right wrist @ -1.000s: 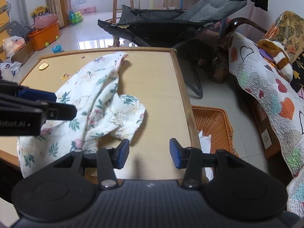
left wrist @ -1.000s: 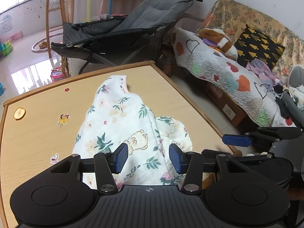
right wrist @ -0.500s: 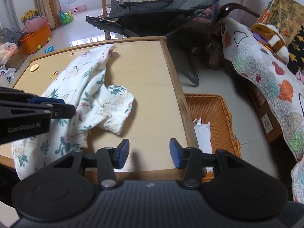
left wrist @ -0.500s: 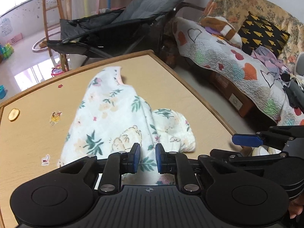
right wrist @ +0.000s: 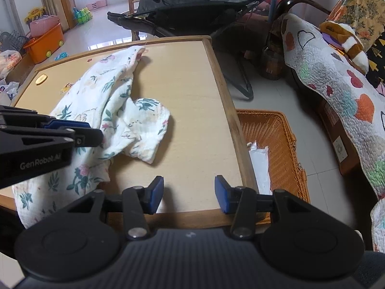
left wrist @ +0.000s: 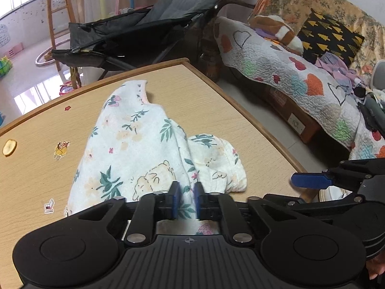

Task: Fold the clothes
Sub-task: 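Grasp the cloth edge again with the left gripper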

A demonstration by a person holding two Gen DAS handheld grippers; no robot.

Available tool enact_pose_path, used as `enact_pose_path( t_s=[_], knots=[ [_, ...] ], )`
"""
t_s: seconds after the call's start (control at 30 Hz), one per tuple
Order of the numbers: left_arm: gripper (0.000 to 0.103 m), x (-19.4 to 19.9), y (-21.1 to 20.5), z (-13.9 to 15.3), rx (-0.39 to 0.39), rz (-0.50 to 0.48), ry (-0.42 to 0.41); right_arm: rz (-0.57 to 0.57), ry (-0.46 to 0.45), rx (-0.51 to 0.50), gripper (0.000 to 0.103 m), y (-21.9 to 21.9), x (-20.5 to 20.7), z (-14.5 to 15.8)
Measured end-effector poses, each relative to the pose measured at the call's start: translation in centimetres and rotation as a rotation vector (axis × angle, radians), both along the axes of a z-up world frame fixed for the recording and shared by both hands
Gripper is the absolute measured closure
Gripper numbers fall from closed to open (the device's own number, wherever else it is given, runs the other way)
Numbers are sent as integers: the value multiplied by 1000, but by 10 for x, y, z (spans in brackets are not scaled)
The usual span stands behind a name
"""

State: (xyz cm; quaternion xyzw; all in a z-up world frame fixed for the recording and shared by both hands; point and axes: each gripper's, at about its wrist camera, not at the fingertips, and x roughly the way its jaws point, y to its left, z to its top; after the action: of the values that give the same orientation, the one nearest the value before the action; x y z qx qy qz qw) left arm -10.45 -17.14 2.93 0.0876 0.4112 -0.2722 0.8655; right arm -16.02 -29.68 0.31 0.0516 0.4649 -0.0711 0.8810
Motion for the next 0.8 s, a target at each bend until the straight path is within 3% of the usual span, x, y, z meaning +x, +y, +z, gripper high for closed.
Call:
enact_pose_path(
  t_s=[0.3, 0.63, 0.8],
  knots=[
    [99, 8, 17, 0, -60, 18, 31, 2, 17, -2, 57, 0, 3, -2],
    [99, 12, 51, 25, -142, 56, 21, -2, 22, 4, 57, -2, 4, -4],
    [99, 17, 74, 39, -146, 82, -6, 0, 28, 3, 57, -1, 4, -5]
  ],
)
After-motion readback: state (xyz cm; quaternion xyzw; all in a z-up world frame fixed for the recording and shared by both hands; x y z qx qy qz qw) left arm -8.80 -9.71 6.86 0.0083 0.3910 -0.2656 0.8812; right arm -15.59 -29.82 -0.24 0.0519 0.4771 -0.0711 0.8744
